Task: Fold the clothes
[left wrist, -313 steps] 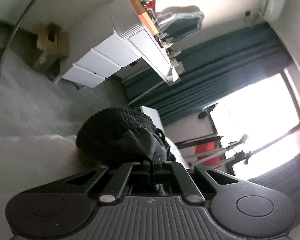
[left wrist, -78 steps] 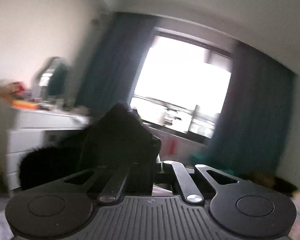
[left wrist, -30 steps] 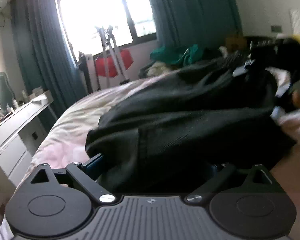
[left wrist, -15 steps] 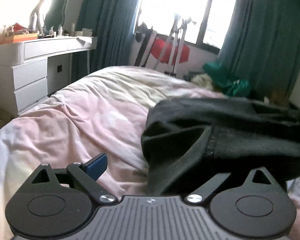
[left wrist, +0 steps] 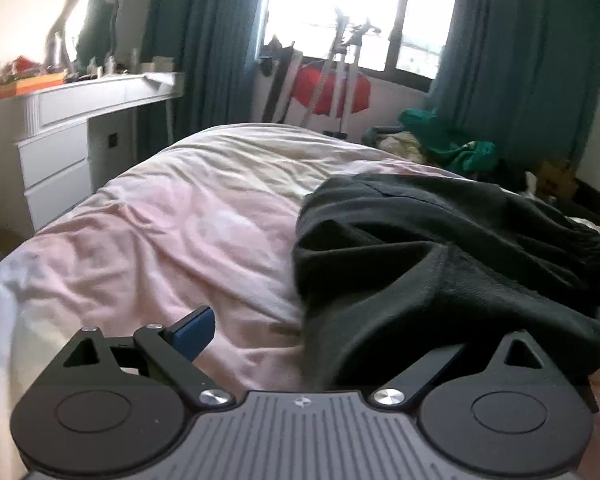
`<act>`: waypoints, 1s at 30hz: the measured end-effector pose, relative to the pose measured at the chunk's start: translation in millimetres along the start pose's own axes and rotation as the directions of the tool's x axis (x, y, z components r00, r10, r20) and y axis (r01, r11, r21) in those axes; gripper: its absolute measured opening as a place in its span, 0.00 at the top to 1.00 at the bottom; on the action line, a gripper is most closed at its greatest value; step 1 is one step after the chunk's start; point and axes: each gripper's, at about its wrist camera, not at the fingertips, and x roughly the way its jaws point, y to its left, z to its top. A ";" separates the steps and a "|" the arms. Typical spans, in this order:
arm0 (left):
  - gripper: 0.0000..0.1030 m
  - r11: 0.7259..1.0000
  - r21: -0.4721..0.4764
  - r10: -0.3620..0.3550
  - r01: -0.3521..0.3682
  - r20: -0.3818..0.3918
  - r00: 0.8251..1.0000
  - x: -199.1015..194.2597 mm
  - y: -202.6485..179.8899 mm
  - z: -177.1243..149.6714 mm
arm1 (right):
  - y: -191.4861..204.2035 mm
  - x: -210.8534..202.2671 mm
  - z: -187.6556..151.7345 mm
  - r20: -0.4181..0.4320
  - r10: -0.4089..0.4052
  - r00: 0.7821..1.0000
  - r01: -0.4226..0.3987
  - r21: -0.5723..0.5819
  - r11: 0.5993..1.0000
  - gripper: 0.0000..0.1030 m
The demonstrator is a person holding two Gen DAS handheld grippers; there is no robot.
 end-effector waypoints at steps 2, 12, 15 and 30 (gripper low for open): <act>0.07 0.999 -0.038 0.001 -0.001 -0.018 1.000 0.0 7.2 0.9 | -7.2 -0.4 1.1 -0.013 0.025 1.000 -0.025 0.048 0.999 0.73; 0.09 0.995 -0.103 0.014 -0.015 -0.012 1.000 -11.8 21.3 4.5 | -17.3 2.6 9.8 -0.059 0.012 0.998 -0.007 0.081 0.997 0.36; 0.09 0.994 -0.108 0.012 -0.014 -0.012 1.000 -11.6 21.7 4.7 | -34.3 12.3 8.3 -0.085 0.025 0.996 -0.011 0.159 0.987 0.22; 0.09 0.982 -0.186 0.015 -0.022 -0.037 0.999 -9.1 33.5 4.3 | -9.9 20.2 6.1 -0.069 0.277 0.958 -0.270 0.099 0.958 0.17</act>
